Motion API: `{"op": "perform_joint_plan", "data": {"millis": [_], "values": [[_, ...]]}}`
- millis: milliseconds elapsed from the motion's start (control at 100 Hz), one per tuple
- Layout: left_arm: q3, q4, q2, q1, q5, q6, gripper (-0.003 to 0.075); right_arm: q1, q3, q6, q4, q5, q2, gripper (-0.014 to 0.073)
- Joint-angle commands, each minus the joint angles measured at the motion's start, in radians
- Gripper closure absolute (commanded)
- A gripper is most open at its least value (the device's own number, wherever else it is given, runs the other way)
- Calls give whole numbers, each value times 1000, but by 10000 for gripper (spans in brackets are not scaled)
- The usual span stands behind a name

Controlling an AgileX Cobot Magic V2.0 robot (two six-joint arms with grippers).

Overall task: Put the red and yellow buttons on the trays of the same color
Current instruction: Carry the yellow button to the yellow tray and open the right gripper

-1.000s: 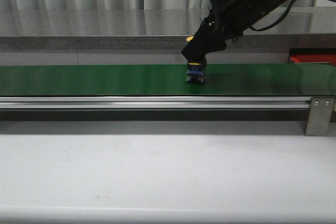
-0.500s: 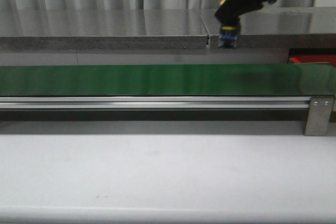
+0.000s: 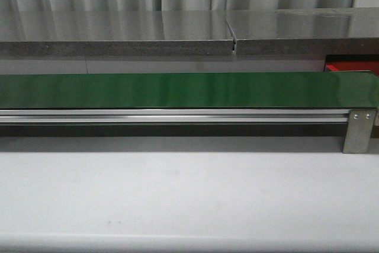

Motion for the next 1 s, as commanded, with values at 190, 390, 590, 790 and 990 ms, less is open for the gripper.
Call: {"op": "perform_joint_plan", "data": {"millis": [190,390,590,790,990], "values": [[-28,-15,6,-6,-74,-6,741,-183,152,-1,115,-268,-50,452],[-28,-15,6,-6,-74,-6,741,-173,251,-149,261,-331,5,452],[-28,-15,6,-6,-74,-6,741,-169,270,-228,333,-339,75,452],[-28,-15,6,-6,-74,-6,741,-158,270,-289,381,-332,133,452],[-28,-15,6,-6,-74,-6,741,-148,270,-316,395,-338,174,452]]}}
